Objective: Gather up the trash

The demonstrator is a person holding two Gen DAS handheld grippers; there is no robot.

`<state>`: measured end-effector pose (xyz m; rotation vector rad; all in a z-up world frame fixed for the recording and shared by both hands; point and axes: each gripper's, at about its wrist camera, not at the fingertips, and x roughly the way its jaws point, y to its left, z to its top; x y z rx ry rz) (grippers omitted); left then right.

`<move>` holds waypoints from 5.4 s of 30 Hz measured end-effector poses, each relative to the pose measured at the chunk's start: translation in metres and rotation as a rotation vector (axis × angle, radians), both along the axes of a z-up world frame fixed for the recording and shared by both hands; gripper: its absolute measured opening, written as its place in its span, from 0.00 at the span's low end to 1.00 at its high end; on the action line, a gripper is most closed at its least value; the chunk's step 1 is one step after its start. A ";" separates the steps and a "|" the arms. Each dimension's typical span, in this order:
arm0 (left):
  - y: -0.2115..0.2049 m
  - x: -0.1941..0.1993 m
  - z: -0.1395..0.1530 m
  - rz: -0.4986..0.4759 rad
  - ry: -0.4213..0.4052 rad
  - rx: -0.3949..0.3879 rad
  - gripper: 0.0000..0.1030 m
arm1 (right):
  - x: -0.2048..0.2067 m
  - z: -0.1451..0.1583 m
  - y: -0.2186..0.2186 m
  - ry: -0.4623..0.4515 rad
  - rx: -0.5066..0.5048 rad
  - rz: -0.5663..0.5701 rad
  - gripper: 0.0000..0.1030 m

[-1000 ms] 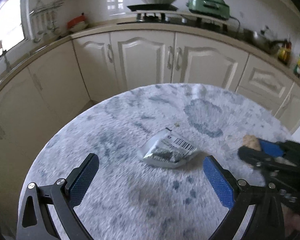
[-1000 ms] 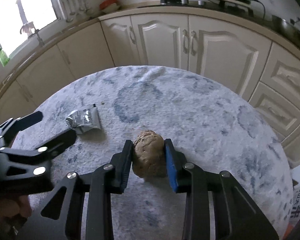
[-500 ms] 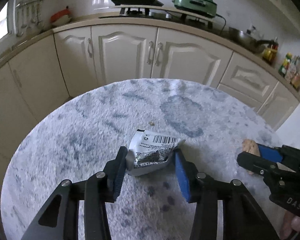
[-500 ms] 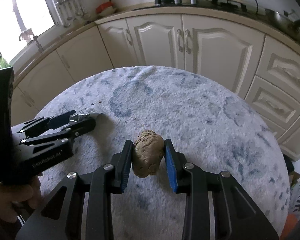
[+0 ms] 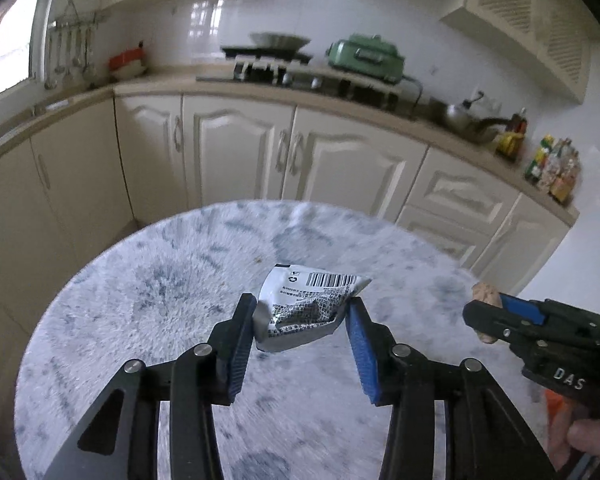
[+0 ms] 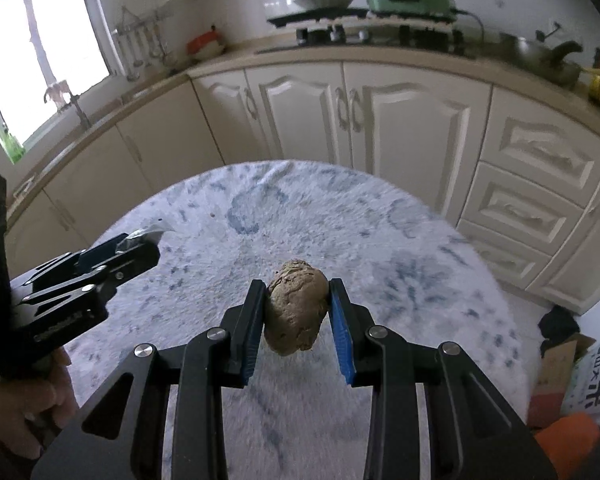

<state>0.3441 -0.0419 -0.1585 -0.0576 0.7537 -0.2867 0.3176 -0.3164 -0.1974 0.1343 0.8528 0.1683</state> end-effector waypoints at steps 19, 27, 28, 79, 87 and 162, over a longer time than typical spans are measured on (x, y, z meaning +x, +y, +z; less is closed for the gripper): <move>-0.056 -0.163 0.081 -0.128 -0.236 -0.058 0.40 | -0.119 0.086 -0.069 -0.191 0.032 -0.138 0.31; -0.097 -0.194 0.084 -0.249 -0.243 -0.069 0.40 | -0.157 0.095 -0.127 -0.220 0.039 -0.259 0.31; -0.105 -0.196 0.083 -0.269 -0.240 -0.067 0.40 | -0.161 0.094 -0.135 -0.220 0.037 -0.276 0.31; -0.469 -0.093 -0.033 -0.670 0.139 0.217 0.99 | -0.237 -0.112 -0.375 0.209 0.223 -0.813 1.00; -0.380 -0.129 0.015 -0.602 0.041 0.146 0.99 | -0.231 -0.073 -0.348 0.146 0.196 -0.771 1.00; 0.049 -0.475 0.165 0.259 -0.404 0.030 0.99 | -0.271 0.177 0.071 -0.357 -0.103 -0.095 1.00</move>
